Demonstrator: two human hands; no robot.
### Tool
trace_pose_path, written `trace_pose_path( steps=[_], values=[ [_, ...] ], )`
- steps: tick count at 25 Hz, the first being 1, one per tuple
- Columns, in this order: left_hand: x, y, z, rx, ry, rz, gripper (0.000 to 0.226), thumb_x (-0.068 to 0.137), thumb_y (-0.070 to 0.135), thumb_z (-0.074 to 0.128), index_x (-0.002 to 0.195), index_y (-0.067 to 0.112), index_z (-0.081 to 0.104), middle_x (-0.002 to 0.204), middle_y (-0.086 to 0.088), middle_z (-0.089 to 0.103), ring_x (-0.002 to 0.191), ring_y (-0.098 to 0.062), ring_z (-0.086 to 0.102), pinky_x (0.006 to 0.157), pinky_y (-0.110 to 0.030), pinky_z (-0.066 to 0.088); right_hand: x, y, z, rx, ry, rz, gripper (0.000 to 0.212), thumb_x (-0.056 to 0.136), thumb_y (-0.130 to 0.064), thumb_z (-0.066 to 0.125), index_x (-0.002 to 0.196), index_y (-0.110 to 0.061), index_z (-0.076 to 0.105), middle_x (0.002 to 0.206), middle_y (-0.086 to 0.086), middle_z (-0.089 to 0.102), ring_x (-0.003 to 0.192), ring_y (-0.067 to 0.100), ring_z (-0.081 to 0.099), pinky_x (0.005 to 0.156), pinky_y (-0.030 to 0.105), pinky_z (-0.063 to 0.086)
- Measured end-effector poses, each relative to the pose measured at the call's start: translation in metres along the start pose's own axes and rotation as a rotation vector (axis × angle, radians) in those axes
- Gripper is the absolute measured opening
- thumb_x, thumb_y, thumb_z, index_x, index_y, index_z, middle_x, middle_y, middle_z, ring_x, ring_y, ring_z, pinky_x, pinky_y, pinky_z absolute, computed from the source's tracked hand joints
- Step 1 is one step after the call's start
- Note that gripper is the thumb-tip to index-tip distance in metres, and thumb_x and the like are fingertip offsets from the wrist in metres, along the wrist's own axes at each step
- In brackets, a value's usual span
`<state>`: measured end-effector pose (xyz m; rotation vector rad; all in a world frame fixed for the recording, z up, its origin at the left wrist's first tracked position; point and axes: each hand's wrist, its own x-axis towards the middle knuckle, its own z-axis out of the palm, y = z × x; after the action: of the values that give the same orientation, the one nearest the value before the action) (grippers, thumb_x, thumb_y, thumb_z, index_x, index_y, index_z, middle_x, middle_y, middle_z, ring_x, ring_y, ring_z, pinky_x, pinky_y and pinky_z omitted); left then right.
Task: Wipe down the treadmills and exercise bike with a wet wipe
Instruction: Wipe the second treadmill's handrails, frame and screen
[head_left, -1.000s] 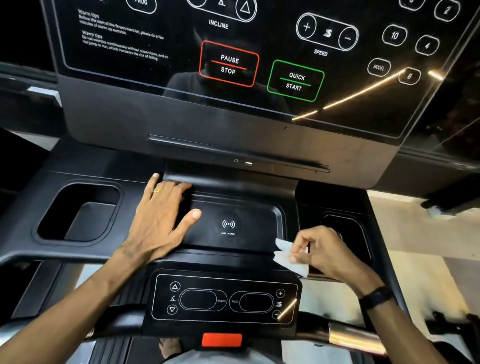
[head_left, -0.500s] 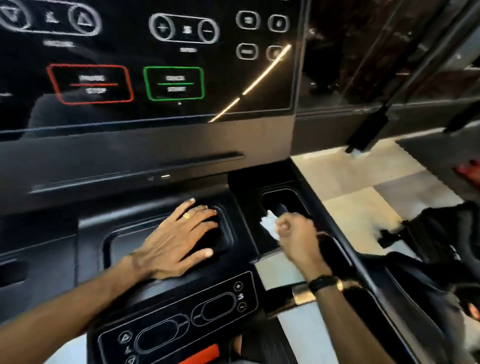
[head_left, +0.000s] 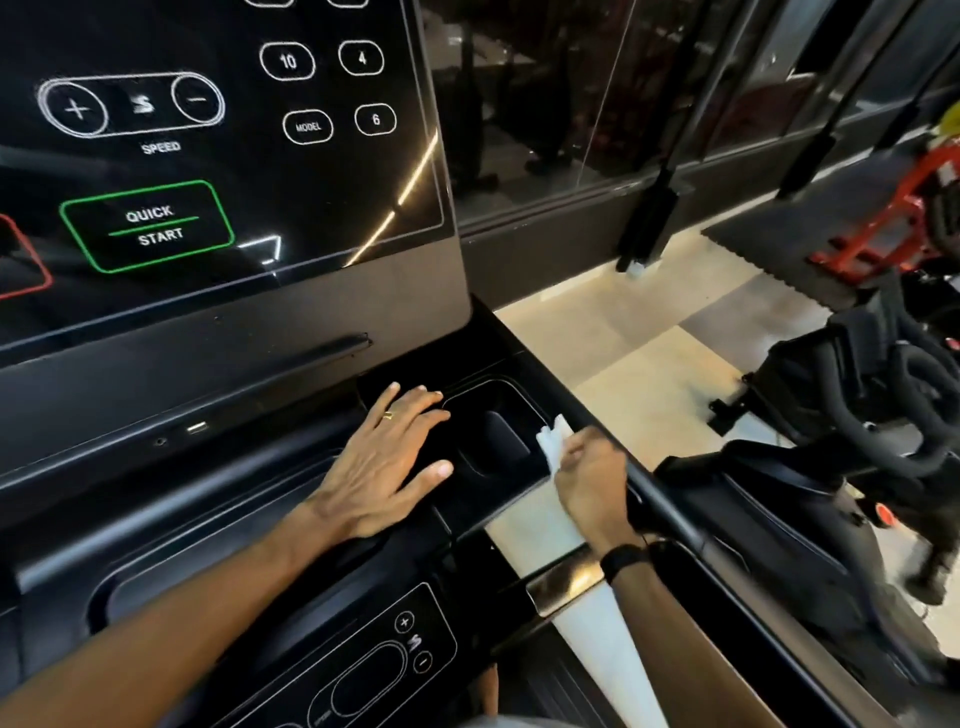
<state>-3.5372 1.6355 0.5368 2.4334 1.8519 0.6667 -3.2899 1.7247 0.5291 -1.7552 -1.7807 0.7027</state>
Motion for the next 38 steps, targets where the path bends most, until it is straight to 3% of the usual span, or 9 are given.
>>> trace_pose_path(
  steps=[3,7,14,19,22,28,32,35,38],
  values=[
    [0.000,-0.002,0.006,-0.021,0.022,-0.008,0.068,0.102,0.057,0.029,0.141,0.005,0.050,0.152,-0.012,0.042,0.149,-0.022,0.028,0.126,-0.046,0.007,-0.051,-0.013,0.018,0.197,-0.173,-0.004,0.033,0.076,0.012,0.069,0.069,-0.019,0.059,0.068,-0.008,0.060,0.063,0.004,0.064,0.062,0.015,0.050],
    [0.000,-0.003,0.005,-0.023,0.042,0.000,0.067,0.102,0.057,0.029,0.141,0.006,0.049,0.152,-0.011,0.042,0.150,-0.023,0.027,0.125,-0.051,0.010,-0.068,-0.023,0.027,0.353,-0.360,0.141,0.037,0.068,0.013,0.075,0.058,-0.022,0.066,0.065,0.003,0.069,0.072,0.026,0.074,0.069,0.048,0.062],
    [-0.002,0.000,0.002,0.015,0.056,-0.044,0.069,0.100,0.056,0.030,0.140,0.004,0.050,0.150,-0.014,0.044,0.148,-0.027,0.031,0.126,-0.048,0.007,0.008,0.013,-0.007,0.369,0.060,0.251,0.030,0.081,0.010,0.068,0.073,-0.018,0.063,0.064,0.004,0.068,0.062,0.026,0.070,0.074,0.053,0.061],
    [0.001,-0.001,0.003,-0.002,0.076,-0.069,0.067,0.101,0.054,0.027,0.138,0.003,0.051,0.149,-0.014,0.045,0.147,-0.027,0.033,0.125,-0.049,0.008,-0.058,-0.026,0.008,0.136,-0.147,-0.233,0.024,0.078,0.007,0.067,0.070,-0.015,0.064,0.058,-0.013,0.057,0.058,-0.001,0.059,0.058,0.013,0.046],
    [0.001,-0.002,0.003,-0.026,0.093,-0.090,0.066,0.104,0.052,0.022,0.138,0.004,0.052,0.149,-0.013,0.046,0.146,-0.026,0.034,0.125,-0.049,0.012,-0.086,-0.044,0.021,0.063,-0.300,-0.377,0.010,0.084,-0.005,0.070,0.080,-0.015,0.070,0.076,-0.005,0.060,0.067,0.013,0.057,0.067,0.030,0.050],
    [-0.001,-0.004,0.004,-0.037,0.084,-0.081,0.054,0.102,0.037,0.029,0.139,0.005,0.052,0.150,-0.014,0.045,0.143,-0.028,0.038,0.124,-0.049,0.013,0.021,0.008,-0.018,-0.109,-0.018,-0.273,0.021,0.084,0.012,0.057,0.080,-0.004,0.069,0.083,0.010,0.060,0.074,0.031,0.062,0.071,0.036,0.053],
    [-0.001,-0.003,0.001,-0.046,0.078,-0.093,0.056,0.101,0.036,0.028,0.144,0.004,0.046,0.153,-0.014,0.040,0.144,-0.026,0.037,0.125,-0.048,0.011,0.013,0.003,-0.010,-0.341,-0.077,-0.410,0.024,0.087,0.009,0.053,0.102,0.001,0.070,0.109,0.018,0.069,0.100,0.037,0.065,0.087,0.038,0.054],
    [0.000,-0.001,-0.001,-0.058,0.077,-0.086,0.059,0.100,0.038,0.028,0.148,0.005,0.041,0.157,-0.014,0.035,0.146,-0.023,0.034,0.125,-0.046,0.009,-0.024,0.004,-0.002,-0.331,-0.273,-0.495,0.045,0.097,-0.010,0.049,0.141,-0.005,0.050,0.139,0.015,0.056,0.127,0.033,0.055,0.101,0.045,0.051],
    [0.002,-0.001,0.001,-0.049,0.060,-0.087,0.059,0.100,0.037,0.028,0.149,0.006,0.039,0.158,-0.014,0.034,0.147,-0.024,0.032,0.125,-0.048,0.008,-0.002,0.014,-0.014,-0.372,-0.321,-0.356,0.074,0.101,-0.062,0.013,0.150,-0.010,0.034,0.149,0.014,0.044,0.138,0.034,0.041,0.110,0.050,0.041]
  ],
)
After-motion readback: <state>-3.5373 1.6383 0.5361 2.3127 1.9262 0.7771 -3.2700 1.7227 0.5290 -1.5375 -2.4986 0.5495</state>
